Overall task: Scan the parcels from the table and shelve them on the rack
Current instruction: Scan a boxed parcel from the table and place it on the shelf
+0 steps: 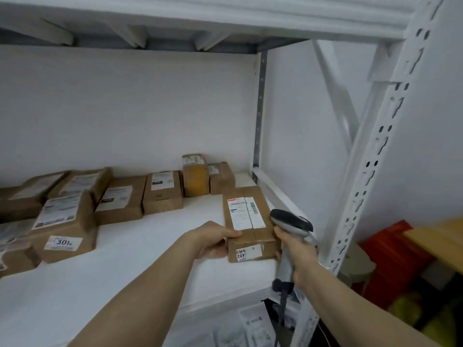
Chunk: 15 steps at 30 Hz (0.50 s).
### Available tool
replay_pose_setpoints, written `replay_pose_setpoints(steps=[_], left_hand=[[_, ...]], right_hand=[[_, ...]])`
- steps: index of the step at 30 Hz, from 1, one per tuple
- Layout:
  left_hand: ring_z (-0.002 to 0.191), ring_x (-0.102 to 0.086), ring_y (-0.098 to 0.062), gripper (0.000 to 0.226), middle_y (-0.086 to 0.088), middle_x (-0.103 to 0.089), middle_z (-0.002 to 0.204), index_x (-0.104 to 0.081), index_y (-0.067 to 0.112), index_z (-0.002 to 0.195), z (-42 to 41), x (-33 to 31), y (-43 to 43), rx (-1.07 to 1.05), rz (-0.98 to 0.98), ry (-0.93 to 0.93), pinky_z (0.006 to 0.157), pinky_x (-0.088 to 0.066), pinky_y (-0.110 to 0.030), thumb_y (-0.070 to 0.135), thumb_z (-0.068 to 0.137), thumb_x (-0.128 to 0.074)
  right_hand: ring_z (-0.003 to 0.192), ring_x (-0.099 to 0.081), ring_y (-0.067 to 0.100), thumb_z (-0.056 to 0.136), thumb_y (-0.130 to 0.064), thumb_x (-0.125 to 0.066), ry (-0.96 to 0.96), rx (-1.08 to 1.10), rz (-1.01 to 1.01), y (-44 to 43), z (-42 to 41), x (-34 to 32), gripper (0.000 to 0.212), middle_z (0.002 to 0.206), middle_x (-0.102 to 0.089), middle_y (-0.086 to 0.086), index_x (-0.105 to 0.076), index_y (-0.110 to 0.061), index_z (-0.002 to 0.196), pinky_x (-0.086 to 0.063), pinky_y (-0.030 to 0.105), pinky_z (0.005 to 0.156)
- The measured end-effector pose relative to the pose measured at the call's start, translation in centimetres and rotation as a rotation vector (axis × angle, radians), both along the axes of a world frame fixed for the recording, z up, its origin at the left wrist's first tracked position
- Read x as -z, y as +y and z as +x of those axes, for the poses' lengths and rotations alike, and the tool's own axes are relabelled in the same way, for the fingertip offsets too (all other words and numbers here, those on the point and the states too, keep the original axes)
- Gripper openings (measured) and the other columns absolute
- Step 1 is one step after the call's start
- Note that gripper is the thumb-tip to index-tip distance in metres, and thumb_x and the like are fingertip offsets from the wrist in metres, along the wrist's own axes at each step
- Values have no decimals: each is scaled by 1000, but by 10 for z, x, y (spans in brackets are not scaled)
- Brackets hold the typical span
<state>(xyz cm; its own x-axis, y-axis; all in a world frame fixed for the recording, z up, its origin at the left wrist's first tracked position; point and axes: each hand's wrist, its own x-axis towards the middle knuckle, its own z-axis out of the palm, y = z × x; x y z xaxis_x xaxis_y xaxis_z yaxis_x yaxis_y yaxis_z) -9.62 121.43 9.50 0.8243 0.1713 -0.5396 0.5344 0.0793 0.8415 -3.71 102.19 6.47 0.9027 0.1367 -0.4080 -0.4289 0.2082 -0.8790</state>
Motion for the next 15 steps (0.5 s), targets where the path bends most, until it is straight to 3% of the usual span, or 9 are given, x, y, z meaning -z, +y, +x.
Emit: replay_pose_setpoints(steps=[2, 4, 6, 9, 12, 15], left_hand=[[74, -74, -18, 31, -9, -75, 88, -61, 4, 116, 9, 0, 0, 14, -1, -20, 52, -55, -23, 9, 87, -68], [69, -73, -17, 29, -6, -76, 83, -60, 9, 116, 16, -2, 1, 51, 2, -26, 50, -55, -24, 9, 88, -67], [66, -73, -15, 30, -5, -74, 85, -59, 13, 118, 21, -4, 0, 83, 34, -34, 49, -55, -24, 10, 89, -67], [62, -72, -14, 29, -5, -73, 84, -58, 15, 116, 27, -8, -2, 92, 71, -39, 47, -54, -24, 9, 88, -67], [61, -72, -17, 29, -7, -72, 81, -57, 12, 117, 31, -8, -6, 64, 42, -34, 46, -55, -27, 7, 90, -64], [60, -72, -18, 41, -6, -70, 82, -49, 11, 127, 38, -3, -12, -10, 72, -78, 46, -55, -28, 9, 89, -65]], right_hand=[[96, -65, 31, 72, -26, -84, 4, 9, -31, 0, 2, 1, 40, 100, -70, 12, -63, -8, 100, -51, 46, 94], [99, -64, 32, 72, -28, -83, 5, 14, -43, -2, 4, 1, 42, 103, -70, 12, -64, -8, 104, -48, 47, 98], [95, -63, 31, 75, -28, -81, 19, 13, -43, -3, 4, 0, 46, 105, -70, 14, -63, -6, 111, -51, 44, 91], [80, -64, 31, 79, -19, -78, 33, 11, 7, -4, 5, -4, 43, 104, -69, 20, -62, 1, 113, -55, 42, 70], [94, -68, 37, 79, -9, -76, 44, 47, 71, -3, 4, -10, 35, 104, -70, 23, -62, 3, 109, -57, 43, 83], [86, -69, 33, 78, -7, -76, 24, 46, 75, -4, 3, -14, 20, 94, -71, 20, -64, -1, 92, -57, 38, 78]])
